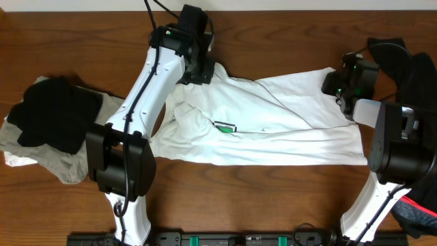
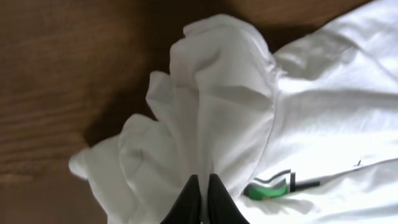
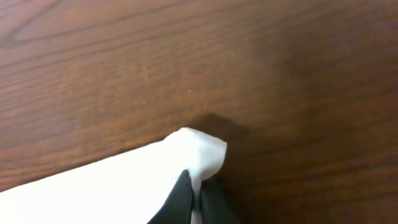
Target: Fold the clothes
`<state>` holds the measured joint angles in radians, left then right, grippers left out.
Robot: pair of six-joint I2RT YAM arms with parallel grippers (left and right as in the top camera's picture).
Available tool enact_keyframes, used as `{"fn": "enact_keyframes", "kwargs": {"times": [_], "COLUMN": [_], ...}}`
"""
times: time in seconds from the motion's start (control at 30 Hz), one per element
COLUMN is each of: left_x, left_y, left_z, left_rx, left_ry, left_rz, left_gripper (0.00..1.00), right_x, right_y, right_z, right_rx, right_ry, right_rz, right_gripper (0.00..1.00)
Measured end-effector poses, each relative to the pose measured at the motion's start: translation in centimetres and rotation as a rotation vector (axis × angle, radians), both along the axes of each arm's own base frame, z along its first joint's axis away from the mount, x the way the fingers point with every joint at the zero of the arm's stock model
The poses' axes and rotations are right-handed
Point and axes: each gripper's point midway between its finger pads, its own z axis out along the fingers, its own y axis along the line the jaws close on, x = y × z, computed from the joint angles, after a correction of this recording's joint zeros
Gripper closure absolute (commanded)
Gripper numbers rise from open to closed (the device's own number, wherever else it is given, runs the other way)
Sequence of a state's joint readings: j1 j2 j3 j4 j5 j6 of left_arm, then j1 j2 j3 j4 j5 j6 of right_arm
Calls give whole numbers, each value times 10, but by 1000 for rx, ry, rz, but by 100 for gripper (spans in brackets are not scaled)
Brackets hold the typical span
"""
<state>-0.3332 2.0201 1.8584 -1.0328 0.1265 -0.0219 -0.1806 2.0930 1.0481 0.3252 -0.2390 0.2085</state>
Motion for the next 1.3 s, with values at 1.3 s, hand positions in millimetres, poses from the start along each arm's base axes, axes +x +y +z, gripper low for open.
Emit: {"fn": "enact_keyframes", "kwargs": {"times": [1.3], "left_x": [-108], "left_y": [-3], "left_z": [-38], "left_rx": [-77], "left_ry": [471], "left_rz": [-18], "left_gripper": [94], "right_x": [-134], "right_y": [-48], "right_z": [44], "right_rx": [-64], "right_ry": [462], "right_rz": [-200], "right_gripper": [97]}}
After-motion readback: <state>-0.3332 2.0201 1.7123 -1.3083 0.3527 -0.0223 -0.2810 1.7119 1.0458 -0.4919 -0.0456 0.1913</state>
